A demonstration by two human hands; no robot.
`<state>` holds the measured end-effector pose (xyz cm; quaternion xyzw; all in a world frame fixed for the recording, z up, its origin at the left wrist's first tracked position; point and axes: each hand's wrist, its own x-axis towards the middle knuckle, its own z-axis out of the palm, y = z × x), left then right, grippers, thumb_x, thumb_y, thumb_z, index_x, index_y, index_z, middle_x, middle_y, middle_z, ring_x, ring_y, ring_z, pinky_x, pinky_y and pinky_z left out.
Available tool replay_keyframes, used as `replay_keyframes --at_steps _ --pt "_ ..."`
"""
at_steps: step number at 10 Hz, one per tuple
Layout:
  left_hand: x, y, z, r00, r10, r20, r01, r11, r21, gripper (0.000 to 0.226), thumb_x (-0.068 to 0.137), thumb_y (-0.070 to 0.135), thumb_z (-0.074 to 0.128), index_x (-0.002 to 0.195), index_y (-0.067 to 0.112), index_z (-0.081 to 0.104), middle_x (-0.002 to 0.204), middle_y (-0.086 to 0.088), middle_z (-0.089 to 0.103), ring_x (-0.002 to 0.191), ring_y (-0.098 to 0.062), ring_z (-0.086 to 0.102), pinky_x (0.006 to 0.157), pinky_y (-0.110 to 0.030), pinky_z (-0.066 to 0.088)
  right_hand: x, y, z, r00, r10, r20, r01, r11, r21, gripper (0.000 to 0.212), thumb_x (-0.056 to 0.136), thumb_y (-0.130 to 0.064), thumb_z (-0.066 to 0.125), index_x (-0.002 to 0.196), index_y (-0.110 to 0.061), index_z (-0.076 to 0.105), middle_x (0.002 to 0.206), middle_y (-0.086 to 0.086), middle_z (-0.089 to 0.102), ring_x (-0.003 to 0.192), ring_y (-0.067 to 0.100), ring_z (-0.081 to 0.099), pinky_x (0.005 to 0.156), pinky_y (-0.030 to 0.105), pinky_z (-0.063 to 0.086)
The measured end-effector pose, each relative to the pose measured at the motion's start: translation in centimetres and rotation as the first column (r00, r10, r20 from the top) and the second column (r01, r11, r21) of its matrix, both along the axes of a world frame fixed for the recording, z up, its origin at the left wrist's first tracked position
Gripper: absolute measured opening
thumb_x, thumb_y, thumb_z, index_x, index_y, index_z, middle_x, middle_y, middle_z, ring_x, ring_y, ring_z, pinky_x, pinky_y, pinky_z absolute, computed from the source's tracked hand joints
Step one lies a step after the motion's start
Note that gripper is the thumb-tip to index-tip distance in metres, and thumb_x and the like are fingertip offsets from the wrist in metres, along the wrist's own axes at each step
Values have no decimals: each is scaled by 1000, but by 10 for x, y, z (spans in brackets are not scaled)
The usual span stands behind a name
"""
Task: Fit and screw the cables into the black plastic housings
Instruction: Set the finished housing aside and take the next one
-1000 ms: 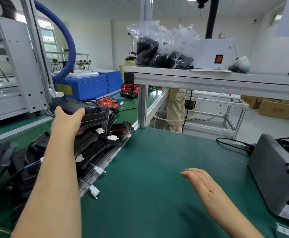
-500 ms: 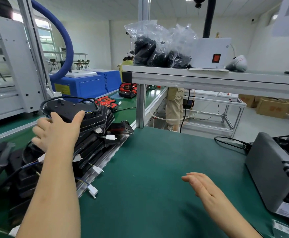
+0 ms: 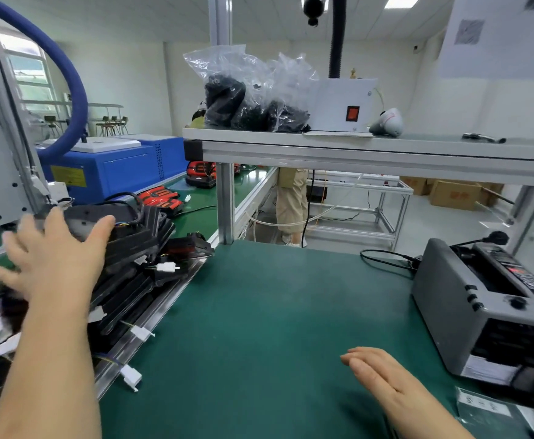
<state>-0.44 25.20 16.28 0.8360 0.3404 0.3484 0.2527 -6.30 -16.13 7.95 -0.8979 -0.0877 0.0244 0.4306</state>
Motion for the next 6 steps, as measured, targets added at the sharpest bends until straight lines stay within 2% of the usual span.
replay_keyframes --at_steps 1,2,3,4,5,6 --pt "14 -3 -6 995 -81 -50 84 994 72 77 82 66 52 144 24 33 156 -7 18 144 -32 11 111 -62 17 -10 -13 -2 999 -18 -27 15 995 -103 15 95 -38 51 109 -39 56 123 -23 47 121 -4 41 102 11 27" --pt "33 12 -15 996 -72 -46 75 995 63 77 78 66 54 138 19 45 153 -10 24 142 -36 16 111 -61 20 -25 -21 -6 1000 -7 1 7 985 -174 20 94 -42 50 114 -42 51 122 -28 43 119 -8 40 92 -3 21" --pt "50 31 -22 995 -94 20 95 995 -43 88 65 71 50 135 19 46 148 -10 34 134 -40 31 107 -61 28 -42 -21 -8 995 7 100 7 990 -140 19 88 -30 64 97 -47 68 104 -33 58 112 -11 45 92 -1 26" --pt "59 44 -29 989 -131 72 138 985 -103 82 61 73 50 127 25 50 142 -6 44 124 -40 44 101 -60 37 -52 -16 -10 959 32 280 56 951 -303 27 67 -9 84 68 -35 74 82 -25 69 96 -2 61 92 7 38" --pt "58 50 -37 988 -132 78 135 990 -33 75 65 78 51 122 30 50 137 -7 46 118 -40 48 95 -59 41 -55 -11 -6 971 -33 237 110 942 -316 47 18 -25 97 52 -37 67 65 -28 63 65 -13 58 72 -8 34" --pt "56 56 -43 990 -96 99 90 994 65 71 72 81 45 119 28 51 128 -10 48 115 -37 45 89 -56 43 -54 -27 -2 969 55 240 108 783 -613 22 56 -16 90 69 -28 77 84 -23 70 88 -17 54 81 -10 28"
